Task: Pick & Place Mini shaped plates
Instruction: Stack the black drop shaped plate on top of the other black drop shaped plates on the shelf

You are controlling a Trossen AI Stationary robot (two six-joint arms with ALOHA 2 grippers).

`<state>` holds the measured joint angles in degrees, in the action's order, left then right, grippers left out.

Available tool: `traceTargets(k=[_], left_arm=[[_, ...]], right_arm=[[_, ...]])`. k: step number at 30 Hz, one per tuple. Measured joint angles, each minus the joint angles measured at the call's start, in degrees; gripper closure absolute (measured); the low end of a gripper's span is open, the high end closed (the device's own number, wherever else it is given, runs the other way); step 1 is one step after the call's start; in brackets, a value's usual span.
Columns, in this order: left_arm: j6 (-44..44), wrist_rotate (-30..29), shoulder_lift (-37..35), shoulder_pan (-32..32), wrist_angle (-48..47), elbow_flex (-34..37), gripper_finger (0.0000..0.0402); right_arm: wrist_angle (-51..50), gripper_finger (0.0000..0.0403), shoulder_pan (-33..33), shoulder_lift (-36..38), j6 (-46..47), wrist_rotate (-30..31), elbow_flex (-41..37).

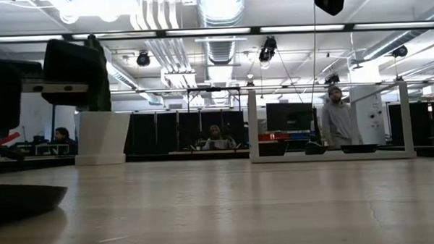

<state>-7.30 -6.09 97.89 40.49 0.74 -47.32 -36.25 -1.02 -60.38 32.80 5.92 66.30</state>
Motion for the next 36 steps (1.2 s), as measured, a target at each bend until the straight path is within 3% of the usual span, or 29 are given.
traceTargets(k=[3, 9, 17, 23, 36], left_arm=[[-0.62, 0.0, -0.02, -0.02, -1.61, -0.93, 0.0396], [-0.67, 0.02, -0.9, -0.84, -6.18, -3.32, 0.0401], [-1.6, 0.15, -2.72, -4.9, -19.12, -10.03, 0.0401], [-4.76, 0.93, -2.99, -10.29, -27.82, -16.53, 0.0401], [-18.25, 3.13, -0.28, -26.57, -28.97, -30.51, 0.0401]], right_arm=[[0.0, 0.0321, 0.0, 0.0, 0.0, 0.01, 0.0], [0.02, 0.0328, 0.0, 0.0, -0.02, 0.01, 0.02], [0.07, 0.0339, 0.0, -0.02, -0.02, 0.03, 0.0], [0.04, 0.0335, 0.0, -0.02, -0.22, 0.03, 0.01], [-0.81, 0.0321, 0.0, 3.39, -0.53, -0.12, 0.0]])
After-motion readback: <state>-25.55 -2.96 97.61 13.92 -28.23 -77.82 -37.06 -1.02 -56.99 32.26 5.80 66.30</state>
